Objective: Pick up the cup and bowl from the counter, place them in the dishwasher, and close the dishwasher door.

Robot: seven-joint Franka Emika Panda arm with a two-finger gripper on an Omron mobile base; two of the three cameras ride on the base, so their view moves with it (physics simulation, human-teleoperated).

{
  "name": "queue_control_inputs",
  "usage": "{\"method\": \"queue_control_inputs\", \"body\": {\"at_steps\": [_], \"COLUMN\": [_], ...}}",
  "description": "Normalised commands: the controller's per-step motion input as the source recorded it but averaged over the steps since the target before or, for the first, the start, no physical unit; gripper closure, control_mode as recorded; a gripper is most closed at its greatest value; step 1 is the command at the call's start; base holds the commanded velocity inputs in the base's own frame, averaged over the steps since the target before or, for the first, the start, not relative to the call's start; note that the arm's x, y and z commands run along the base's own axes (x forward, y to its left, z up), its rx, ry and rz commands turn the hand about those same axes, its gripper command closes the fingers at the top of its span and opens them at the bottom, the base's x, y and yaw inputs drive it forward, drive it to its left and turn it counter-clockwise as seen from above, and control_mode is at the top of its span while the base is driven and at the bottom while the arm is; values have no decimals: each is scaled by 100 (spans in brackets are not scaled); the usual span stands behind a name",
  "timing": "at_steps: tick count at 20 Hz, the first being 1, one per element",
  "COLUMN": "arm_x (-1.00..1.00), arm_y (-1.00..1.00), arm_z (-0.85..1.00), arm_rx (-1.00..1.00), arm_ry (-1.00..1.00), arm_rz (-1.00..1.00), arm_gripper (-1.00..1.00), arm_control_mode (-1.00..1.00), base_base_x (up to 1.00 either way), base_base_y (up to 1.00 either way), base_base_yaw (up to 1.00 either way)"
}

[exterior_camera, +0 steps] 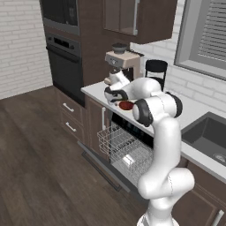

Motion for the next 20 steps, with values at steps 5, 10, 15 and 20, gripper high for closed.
{"method": "queue_control_inputs", "body": {"at_steps": [5, 10, 15, 20], "arm_x": [51, 80, 38, 1], "arm_y": [-2, -2, 0, -8], "arm_z": [-37, -6, -9, -19], "arm_rx": [0, 1, 0, 0], "arm_ry": [0, 19, 15, 4], "arm_rz": [0, 7, 6, 0], "arm_gripper": [-100, -100, -100, -100], "arm_control_mode": [-100, -100, -100, -100], "base_base_x": [0, 0, 0, 0], "base_base_y": [0, 0, 0, 0], "base_base_yaw": [0, 0, 0, 0]}}
